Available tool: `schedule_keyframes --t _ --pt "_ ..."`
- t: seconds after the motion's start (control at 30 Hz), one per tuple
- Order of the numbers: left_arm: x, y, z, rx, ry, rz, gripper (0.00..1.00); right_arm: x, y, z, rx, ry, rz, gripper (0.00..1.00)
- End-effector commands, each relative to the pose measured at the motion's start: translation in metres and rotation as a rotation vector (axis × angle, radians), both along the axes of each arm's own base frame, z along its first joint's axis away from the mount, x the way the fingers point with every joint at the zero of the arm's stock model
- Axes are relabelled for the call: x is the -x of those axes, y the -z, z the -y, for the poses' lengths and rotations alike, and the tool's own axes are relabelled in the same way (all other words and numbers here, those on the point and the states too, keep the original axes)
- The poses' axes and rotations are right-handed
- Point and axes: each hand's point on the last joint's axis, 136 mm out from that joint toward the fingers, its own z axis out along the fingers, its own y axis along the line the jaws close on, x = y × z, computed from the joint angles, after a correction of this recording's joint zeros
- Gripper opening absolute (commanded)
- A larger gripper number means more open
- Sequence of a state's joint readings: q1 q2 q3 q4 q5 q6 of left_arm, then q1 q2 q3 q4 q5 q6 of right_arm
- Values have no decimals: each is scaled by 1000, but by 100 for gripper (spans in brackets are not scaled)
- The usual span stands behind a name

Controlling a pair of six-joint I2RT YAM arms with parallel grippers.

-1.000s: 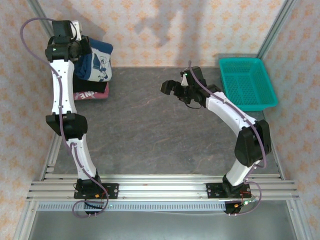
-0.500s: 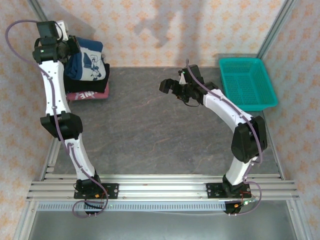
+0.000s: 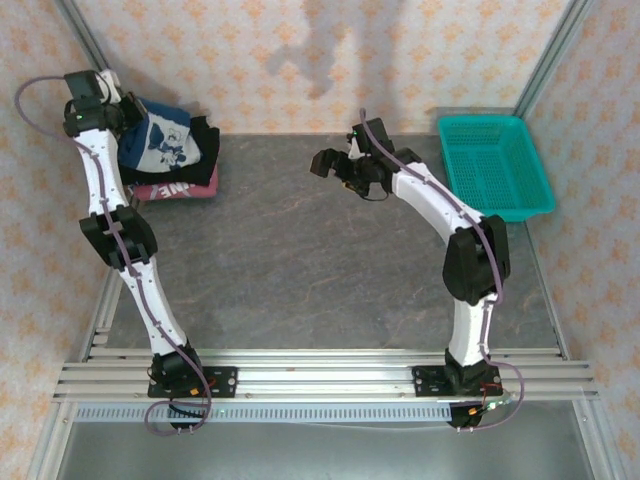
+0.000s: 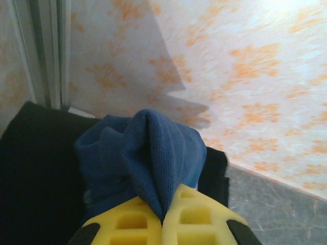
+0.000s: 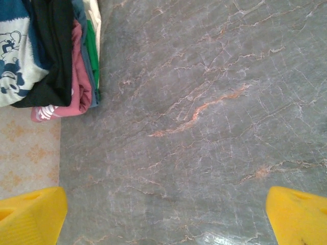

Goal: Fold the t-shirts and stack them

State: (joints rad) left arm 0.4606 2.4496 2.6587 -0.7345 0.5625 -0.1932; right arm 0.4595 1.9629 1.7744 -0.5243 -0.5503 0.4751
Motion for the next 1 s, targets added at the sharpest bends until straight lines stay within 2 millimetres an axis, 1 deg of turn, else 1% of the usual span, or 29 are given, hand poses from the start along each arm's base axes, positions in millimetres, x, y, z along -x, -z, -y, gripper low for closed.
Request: schedule_keyframes --t 0.0,0.03,0.07,0.1,0.13,0.17,0.2,0.23,0.3,0.37,0.4,0.47,0.53,0.6,0.67,0.73,0.9,0.97 --pt "-16 -9 -20 46 -33 104 19 -4 4 -10 1 -13 -46 99" --pt "-19 -2 -25 65 -42 112 45 -6 6 -13 5 -18 -51 99" --pt "-22 2 -30 80 -54 118 63 -8 7 -15 9 -20 -56 99" --pt "-24 8 -33 94 -63 119 76 -10 8 -18 8 -24 -60 99" --pt "-25 10 -35 99 -69 120 83 -11 7 -22 3 -29 -62 99" --pt "-25 10 -35 103 -74 122 88 -12 7 -26 0 -37 -65 99" --pt "-27 8 -34 111 -71 132 97 -12 6 -29 -3 -41 -67 99" --pt "-27 3 -34 120 -74 144 100 -12 6 -32 -3 -48 -67 99" --pt "-22 -9 -37 104 -106 143 100 -10 4 -37 -4 -55 -65 99" --pt "-13 -26 -36 77 -134 142 100 -5 1 -40 -2 -65 -61 99" --pt "-9 -39 -32 62 -138 151 100 -2 0 -42 2 -72 -59 99" --pt "-7 -60 -18 54 -116 174 100 4 0 -42 9 -76 -58 99" --pt "-5 -73 7 41 -78 170 100 11 0 -41 10 -74 -58 99" --pt "-3 -76 29 3 -40 139 100 16 -2 -39 -1 -64 -54 99" --pt "2 -72 44 -62 -38 82 100 20 -5 -36 -10 -55 -47 99" --pt "10 -72 49 -130 -73 31 100 25 -10 -32 -7 -57 -43 99" --pt "38 -81 46 -273 -189 -72 100 35 -16 -24 12 -59 -33 99" --pt "36 -80 68 -243 -114 -67 100 37 -17 -23 11 -61 -33 99"
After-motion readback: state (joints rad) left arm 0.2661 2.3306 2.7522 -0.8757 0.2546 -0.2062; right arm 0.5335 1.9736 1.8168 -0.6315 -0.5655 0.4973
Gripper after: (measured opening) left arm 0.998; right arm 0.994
